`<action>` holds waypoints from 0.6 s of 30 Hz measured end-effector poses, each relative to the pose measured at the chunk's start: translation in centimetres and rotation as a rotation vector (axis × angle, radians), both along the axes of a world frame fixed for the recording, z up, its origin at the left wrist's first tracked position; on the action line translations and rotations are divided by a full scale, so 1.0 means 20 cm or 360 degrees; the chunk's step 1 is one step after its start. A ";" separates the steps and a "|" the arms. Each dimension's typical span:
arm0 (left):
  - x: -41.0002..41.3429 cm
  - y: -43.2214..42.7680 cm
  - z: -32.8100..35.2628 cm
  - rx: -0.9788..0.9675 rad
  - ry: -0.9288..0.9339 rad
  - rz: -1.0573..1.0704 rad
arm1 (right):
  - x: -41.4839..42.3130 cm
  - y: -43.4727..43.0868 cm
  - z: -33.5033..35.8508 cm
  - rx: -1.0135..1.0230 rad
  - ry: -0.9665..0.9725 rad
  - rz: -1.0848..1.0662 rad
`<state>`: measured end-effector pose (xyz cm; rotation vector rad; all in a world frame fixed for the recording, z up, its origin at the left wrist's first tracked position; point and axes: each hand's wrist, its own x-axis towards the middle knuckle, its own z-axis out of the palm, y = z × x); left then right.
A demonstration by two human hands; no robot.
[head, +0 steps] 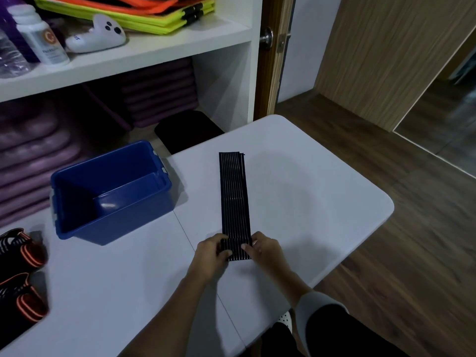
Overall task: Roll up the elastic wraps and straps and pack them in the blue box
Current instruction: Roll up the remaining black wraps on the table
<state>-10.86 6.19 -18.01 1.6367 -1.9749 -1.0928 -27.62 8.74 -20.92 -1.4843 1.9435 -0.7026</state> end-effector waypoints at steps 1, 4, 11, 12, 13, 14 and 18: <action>-0.01 -0.02 -0.01 -0.0013 0.0002 0.0046 | 0.00 -0.02 -0.02 -0.0026 0.0021 -0.0019; -0.02 -0.06 -0.04 -0.0049 -0.0018 0.0108 | -0.02 -0.05 -0.04 -0.0044 0.0029 -0.0049; 0.01 -0.09 -0.11 -0.0196 -0.0169 -0.0203 | -0.10 -0.06 -0.06 -0.0245 0.0003 0.0430; 0.03 -0.10 -0.11 -0.0203 -0.0186 -0.0284 | -0.12 -0.06 -0.07 -0.0253 0.0032 0.0511; 0.04 -0.11 -0.12 -0.0224 -0.0219 -0.0372 | -0.14 -0.07 -0.09 -0.0251 0.0069 0.0604; 0.05 -0.11 -0.12 -0.0266 -0.0269 -0.0455 | -0.15 -0.07 -0.09 -0.0221 0.0099 0.0685; 0.04 -0.15 -0.07 -0.0335 -0.0351 -0.0533 | -0.17 -0.09 -0.03 -0.0228 0.0192 0.0786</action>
